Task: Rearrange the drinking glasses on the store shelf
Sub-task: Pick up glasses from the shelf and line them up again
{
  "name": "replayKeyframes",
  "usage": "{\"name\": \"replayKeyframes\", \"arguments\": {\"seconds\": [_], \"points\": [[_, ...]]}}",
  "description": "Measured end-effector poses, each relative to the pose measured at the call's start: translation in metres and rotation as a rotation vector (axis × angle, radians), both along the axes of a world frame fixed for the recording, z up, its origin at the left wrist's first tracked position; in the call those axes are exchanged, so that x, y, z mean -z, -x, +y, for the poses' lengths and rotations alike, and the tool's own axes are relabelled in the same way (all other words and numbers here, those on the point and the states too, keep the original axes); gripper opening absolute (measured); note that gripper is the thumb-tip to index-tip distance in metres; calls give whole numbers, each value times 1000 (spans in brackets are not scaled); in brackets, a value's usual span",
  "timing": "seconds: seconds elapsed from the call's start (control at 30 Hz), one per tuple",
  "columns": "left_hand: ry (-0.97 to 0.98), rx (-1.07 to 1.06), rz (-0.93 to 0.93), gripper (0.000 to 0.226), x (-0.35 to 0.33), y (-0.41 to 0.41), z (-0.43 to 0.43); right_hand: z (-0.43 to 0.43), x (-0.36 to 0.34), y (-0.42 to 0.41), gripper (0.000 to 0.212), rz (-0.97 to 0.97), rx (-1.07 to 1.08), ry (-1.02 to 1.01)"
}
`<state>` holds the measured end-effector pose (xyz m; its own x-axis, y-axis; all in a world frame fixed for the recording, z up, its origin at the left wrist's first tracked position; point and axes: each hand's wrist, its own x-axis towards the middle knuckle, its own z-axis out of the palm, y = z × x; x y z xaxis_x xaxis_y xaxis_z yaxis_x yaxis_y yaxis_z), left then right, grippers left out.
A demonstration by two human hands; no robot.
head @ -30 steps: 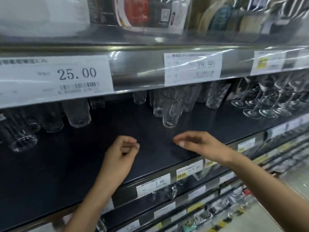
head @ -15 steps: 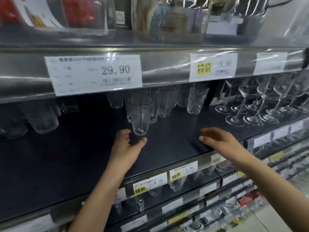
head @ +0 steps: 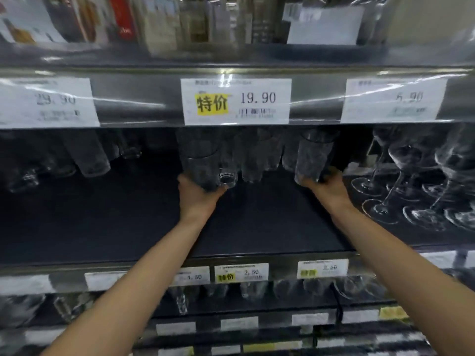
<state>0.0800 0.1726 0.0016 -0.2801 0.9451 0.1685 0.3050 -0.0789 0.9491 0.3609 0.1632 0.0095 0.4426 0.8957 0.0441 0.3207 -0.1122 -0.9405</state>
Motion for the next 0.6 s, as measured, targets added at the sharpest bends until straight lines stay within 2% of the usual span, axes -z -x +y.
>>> {"name": "replayKeyframes", "arguments": {"seconds": [0.17, 0.3, 0.43, 0.5, 0.6], "points": [[-51, -66, 1, 83, 0, -1, -3, 36, 12, -8, 93, -32, 24, 43], [-37, -98, 30, 68, -1, -1, -5, 43, 13, -6, 72, -4, 76, 59], [20, -95, 45, 60, -7, 1, -12, 38, 8, -8, 54, 53, 48, -8], [72, -50, 63, 61, -14, 5, -17, 30, 3, -8, 54, 73, -8, -20], [128, 60, 80, 65, -23, 14, -29, 17, 2, -8, 66, 105, -77, -59]]}}
